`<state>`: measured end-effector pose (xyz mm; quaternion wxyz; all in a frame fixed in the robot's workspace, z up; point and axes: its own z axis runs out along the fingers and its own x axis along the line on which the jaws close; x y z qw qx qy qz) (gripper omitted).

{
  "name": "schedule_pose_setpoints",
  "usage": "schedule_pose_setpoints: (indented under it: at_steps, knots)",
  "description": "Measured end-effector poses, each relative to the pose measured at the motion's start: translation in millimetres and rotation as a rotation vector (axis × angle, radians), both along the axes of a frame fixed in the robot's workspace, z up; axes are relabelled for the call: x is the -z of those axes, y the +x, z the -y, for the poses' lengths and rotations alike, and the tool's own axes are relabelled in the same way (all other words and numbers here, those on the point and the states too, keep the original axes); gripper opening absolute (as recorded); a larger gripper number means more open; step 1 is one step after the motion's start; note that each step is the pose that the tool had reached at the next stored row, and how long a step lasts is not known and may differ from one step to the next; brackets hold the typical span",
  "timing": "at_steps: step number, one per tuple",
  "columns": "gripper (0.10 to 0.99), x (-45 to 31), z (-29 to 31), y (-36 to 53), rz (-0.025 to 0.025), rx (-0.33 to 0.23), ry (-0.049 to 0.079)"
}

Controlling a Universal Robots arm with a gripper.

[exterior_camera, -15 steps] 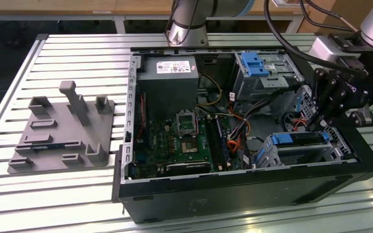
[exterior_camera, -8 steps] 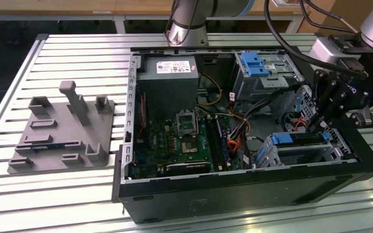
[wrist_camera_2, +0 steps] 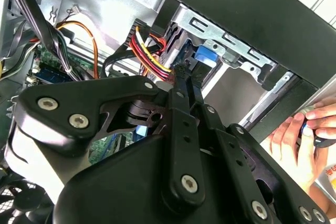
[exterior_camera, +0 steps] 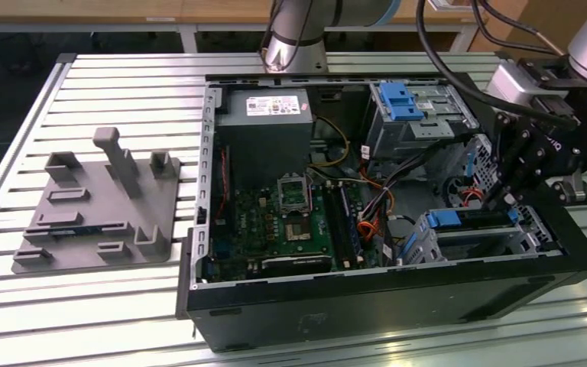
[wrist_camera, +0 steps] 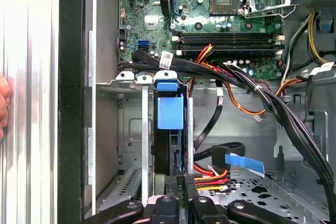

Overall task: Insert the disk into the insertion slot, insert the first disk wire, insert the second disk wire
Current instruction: 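Insert the first disk wire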

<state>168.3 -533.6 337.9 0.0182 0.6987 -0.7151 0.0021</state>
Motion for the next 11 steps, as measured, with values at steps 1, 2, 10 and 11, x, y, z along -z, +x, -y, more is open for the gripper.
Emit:
schedule_pose_setpoints:
  at_steps: [1, 2, 10, 11]
  knots:
    - [0.165, 0.1, 0.1, 0.0, 0.0, 0.0, 0.0]
    - [0.165, 0.4, 0.2, 0.0, 0.0, 0.0, 0.0]
    - [0.165, 2.5, 1.3, 0.4, 0.0, 0.002, 0.0]
    - [0.165, 3.2, 1.5, 0.5, 0.0, 0.002, 0.0]
